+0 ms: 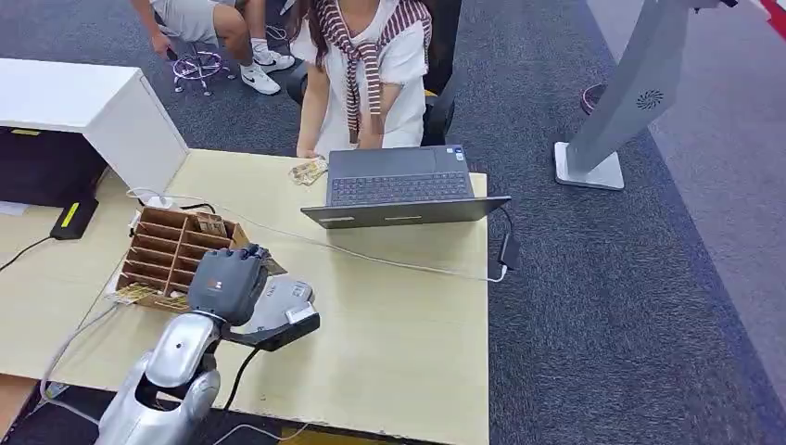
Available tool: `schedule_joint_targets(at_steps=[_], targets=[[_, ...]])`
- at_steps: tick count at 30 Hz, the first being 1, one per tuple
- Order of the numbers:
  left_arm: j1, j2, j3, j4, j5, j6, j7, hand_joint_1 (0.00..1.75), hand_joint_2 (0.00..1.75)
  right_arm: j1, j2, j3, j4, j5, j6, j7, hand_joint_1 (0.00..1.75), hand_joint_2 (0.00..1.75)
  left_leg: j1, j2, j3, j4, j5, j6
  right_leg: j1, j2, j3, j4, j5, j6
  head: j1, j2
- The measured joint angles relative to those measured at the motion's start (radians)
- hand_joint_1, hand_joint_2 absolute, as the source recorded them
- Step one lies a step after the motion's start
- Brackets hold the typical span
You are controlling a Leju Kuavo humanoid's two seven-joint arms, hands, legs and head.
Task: Pass the card to the sensor for recognition and then transmit it.
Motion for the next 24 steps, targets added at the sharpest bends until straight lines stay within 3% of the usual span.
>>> schedule_joint_targets(at_steps=[10,24], targets=[[-0.011,0.048,-0.031,0.090,0.039,-0.169,0.031,1.75,1.75,0.000,0.001,-0.016,0.000,0.019,0.002,0.014,0.00,1.75,0.000,0.000,0.000,0.000,0.000,0.000,0.000,0.000,0.000,0.000,0.000,0.000,0.000,0.000],[-0.052,0.087,-0.057,0.145,0.064,-0.183,0.027,1.75,1.75,-0.001,0.001,-0.024,0.000,0.023,0.004,0.013,0.00,1.75,0.000,0.000,0.001,0.000,0.000,0.000,0.000,-0.001,0.001,0.000,0.000,0.000,0.000,0.000]])
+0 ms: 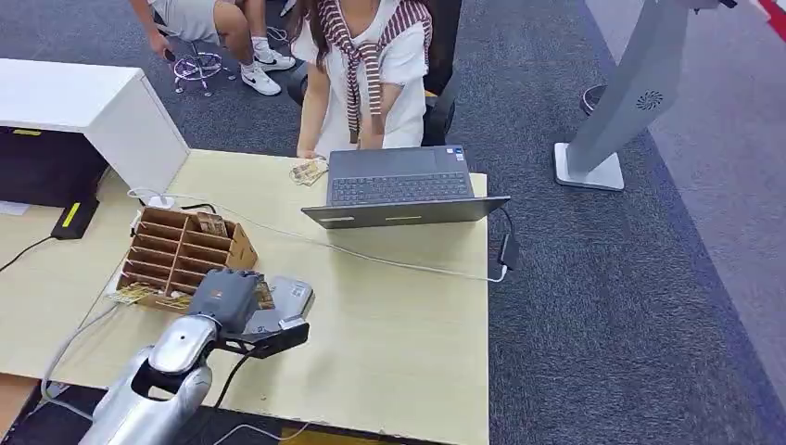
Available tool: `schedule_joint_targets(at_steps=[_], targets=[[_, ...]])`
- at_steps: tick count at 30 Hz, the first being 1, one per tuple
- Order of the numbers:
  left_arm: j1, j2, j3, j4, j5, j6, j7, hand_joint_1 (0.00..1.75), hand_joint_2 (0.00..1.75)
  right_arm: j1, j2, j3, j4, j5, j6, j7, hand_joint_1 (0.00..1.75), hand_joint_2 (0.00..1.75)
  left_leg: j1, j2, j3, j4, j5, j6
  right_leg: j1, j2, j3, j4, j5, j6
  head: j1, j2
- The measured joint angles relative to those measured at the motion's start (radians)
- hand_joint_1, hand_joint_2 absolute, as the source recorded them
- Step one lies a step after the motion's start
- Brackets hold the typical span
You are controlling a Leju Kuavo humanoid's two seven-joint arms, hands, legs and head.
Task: Pass the card to the sensor for recognition and then transmit it.
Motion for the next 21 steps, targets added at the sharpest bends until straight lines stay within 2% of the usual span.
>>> schedule_joint_targets(at_steps=[5,14,16,21], targets=[[-0.007,-0.010,-0.010,0.003,-0.006,0.089,0.005,1.75,1.75,0.000,0.000,-0.005,0.000,0.008,0.007,-0.006,0.00,1.75,0.000,0.000,0.000,0.000,0.000,0.000,0.000,0.000,0.000,0.000,0.000,0.000,0.000,0.000],[-0.090,-0.079,-0.010,-0.040,-0.109,0.323,0.008,1.75,1.75,-0.002,0.001,-0.005,0.000,0.055,0.018,-0.019,0.00,1.75,0.000,0.000,-0.001,0.000,0.000,0.000,0.000,-0.001,0.000,0.000,0.001,0.000,0.000,0.000],[-0.122,-0.087,-0.010,-0.050,-0.129,0.344,0.001,1.75,1.75,-0.003,0.001,-0.005,0.000,0.066,0.022,-0.020,0.00,1.75,0.000,0.000,-0.001,0.000,0.000,0.000,0.000,-0.001,0.000,0.000,0.001,0.000,0.000,0.000],[-0.218,-0.089,0.003,-0.043,-0.163,0.341,-0.002,1.75,1.75,-0.003,0.001,-0.003,0.000,0.095,0.036,-0.021,0.00,1.75,0.000,-0.001,-0.001,0.000,0.002,0.000,0.000,-0.001,-0.001,0.000,0.002,-0.001,0.000,0.000]])
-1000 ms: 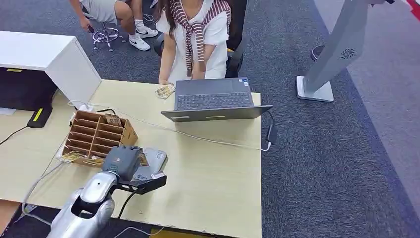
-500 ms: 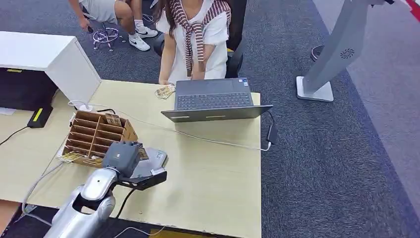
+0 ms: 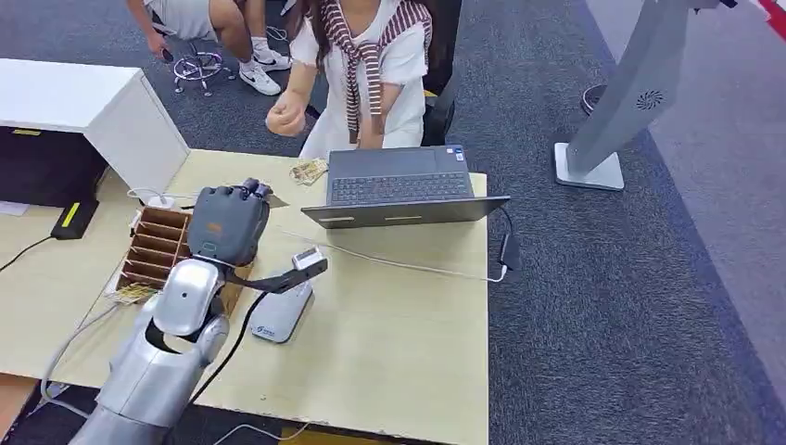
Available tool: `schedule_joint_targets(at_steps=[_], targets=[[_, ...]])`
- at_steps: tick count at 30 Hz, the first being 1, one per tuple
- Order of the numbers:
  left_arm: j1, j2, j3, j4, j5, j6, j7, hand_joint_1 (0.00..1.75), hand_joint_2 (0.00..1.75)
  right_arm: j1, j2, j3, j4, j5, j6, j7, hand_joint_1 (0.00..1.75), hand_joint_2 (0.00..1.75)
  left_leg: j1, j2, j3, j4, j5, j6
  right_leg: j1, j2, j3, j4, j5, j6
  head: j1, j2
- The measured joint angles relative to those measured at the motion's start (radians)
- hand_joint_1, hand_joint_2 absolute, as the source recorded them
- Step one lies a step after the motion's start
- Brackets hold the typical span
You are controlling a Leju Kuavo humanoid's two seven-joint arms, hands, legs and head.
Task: Pass the card to the sensor for recognition and then transmit it.
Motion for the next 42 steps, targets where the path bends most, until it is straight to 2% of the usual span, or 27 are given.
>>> schedule_joint_targets(at_steps=[5,7,9,13,20,28,29,30,39,42], targets=[[-0.118,0.010,0.049,0.071,-0.006,-0.004,0.002,1.75,1.75,-0.002,0.000,0.001,0.000,0.016,0.003,-0.002,0.00,1.75,0.000,0.000,0.000,0.000,0.001,-0.002,0.000,0.000,-0.001,0.001,0.001,-0.001,0.000,0.000],[-0.159,0.017,0.055,0.106,-0.010,-0.037,0.019,1.75,1.75,-0.003,0.000,0.002,0.000,0.030,0.009,-0.001,0.00,1.75,0.000,-0.002,-0.001,0.000,0.003,-0.001,0.001,-0.002,-0.001,0.001,0.001,-0.001,0.000,0.000],[-0.212,0.023,0.066,0.174,-0.012,-0.069,0.033,1.75,1.75,-0.006,0.000,0.004,0.000,0.045,0.015,0.005,0.00,1.75,0.000,-0.002,-0.002,0.000,0.003,-0.001,0.001,-0.002,-0.001,0.001,0.001,-0.001,0.000,0.000],[-0.314,0.035,0.079,0.299,-0.013,-0.081,0.035,1.75,1.75,-0.006,0.000,0.009,0.000,0.053,0.018,0.015,0.00,1.75,0.000,-0.002,-0.002,0.000,0.004,-0.002,0.001,-0.001,-0.002,0.001,0.002,-0.001,0.000,0.000],[-0.376,0.038,0.080,0.400,-0.013,-0.081,0.038,1.75,1.75,-0.006,0.000,0.013,0.000,0.064,0.018,0.019,0.00,1.75,0.000,-0.002,-0.002,0.000,0.004,-0.002,0.000,-0.001,-0.002,0.001,0.002,-0.001,0.000,0.000],[-0.391,0.035,0.080,0.428,-0.013,-0.080,0.047,1.75,1.75,-0.006,0.000,0.014,0.000,0.065,0.018,0.019,0.00,1.75,0.000,-0.001,-0.003,0.000,0.004,-0.002,0.000,-0.001,-0.003,0.001,0.002,-0.001,0.000,0.000],[-0.391,0.035,0.080,0.431,-0.013,-0.080,0.047,1.47,1.75,-0.006,0.000,0.014,0.000,0.065,0.018,0.019,0.00,1.75,0.000,-0.001,-0.003,0.000,0.004,-0.002,0.000,-0.001,-0.003,0.001,0.002,-0.001,0.000,0.000],[-0.391,0.034,0.080,0.433,-0.013,-0.080,0.047,0.00,1.75,-0.006,0.000,0.014,0.000,0.065,0.018,0.019,0.00,1.75,0.000,-0.001,-0.003,0.000,0.004,-0.002,0.000,-0.001,-0.003,0.001,0.002,-0.001,0.000,0.000],[-0.384,0.022,0.080,0.436,-0.013,-0.031,0.047,0.00,1.75,-0.006,0.000,0.014,0.000,0.067,0.016,0.019,0.00,1.75,0.000,-0.002,-0.003,0.000,0.004,-0.002,0.000,-0.001,-0.003,0.001,0.002,-0.001,0.000,0.000],[-0.354,0.010,0.080,0.401,-0.010,0.005,0.024,0.00,1.75,-0.006,0.000,0.013,0.000,0.068,0.015,0.023,0.00,1.75,0.000,-0.002,-0.003,0.000,0.004,-0.002,0.000,-0.001,-0.003,0.001,0.002,0.000,0.000,0.000]])
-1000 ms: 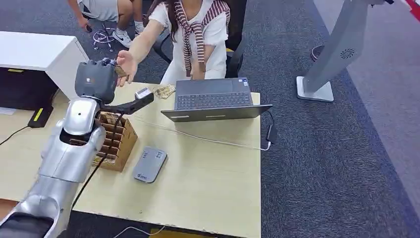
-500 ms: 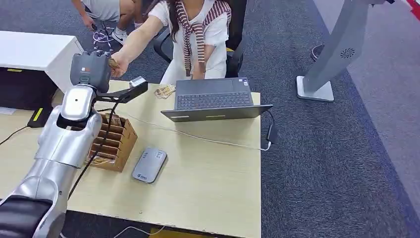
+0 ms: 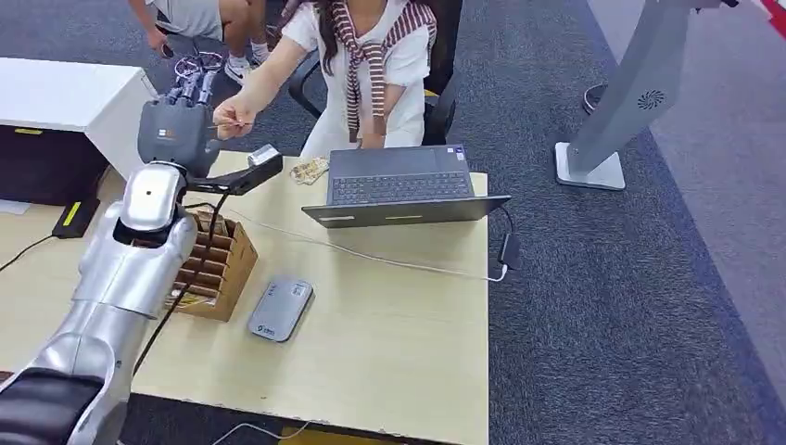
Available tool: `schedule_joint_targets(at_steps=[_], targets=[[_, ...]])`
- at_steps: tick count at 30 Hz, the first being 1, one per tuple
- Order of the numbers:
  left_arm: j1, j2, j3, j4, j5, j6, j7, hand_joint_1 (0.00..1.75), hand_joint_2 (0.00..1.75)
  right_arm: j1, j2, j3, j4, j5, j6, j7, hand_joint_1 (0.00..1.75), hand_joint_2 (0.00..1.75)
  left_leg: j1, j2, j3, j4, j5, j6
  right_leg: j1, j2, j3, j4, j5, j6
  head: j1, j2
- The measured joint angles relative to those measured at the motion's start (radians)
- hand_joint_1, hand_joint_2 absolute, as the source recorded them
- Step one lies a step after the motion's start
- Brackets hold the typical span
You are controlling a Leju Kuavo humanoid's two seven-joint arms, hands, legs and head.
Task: Pass the card to the sensor for recognition and then transmit it.
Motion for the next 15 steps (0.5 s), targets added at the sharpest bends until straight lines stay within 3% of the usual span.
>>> schedule_joint_targets(at_steps=[3,8,15], targets=[[0.074,-0.021,0.000,-0.105,0.009,0.044,-0.034,0.00,1.75,0.000,0.000,-0.006,0.000,0.000,-0.006,0.007,0.00,1.75,0.000,0.000,0.000,0.000,0.000,0.000,0.000,0.000,0.000,0.000,0.000,0.000,0.000,0.000],[0.239,-0.047,-0.015,-0.318,0.044,0.047,-0.071,0.00,1.75,0.002,0.000,-0.030,0.000,-0.019,-0.022,0.001,0.00,1.75,-0.001,0.002,0.000,0.000,-0.002,0.001,-0.001,0.002,-0.001,0.000,0.000,0.000,0.000,0.000],[0.456,-0.021,-0.047,-0.538,0.077,0.027,-0.106,0.00,1.75,0.002,0.004,-0.071,0.000,-0.049,-0.039,-0.008,0.00,1.75,0.000,0.003,0.000,-0.001,-0.002,0.000,-0.001,0.003,-0.001,0.000,0.000,0.000,0.001,0.000]])
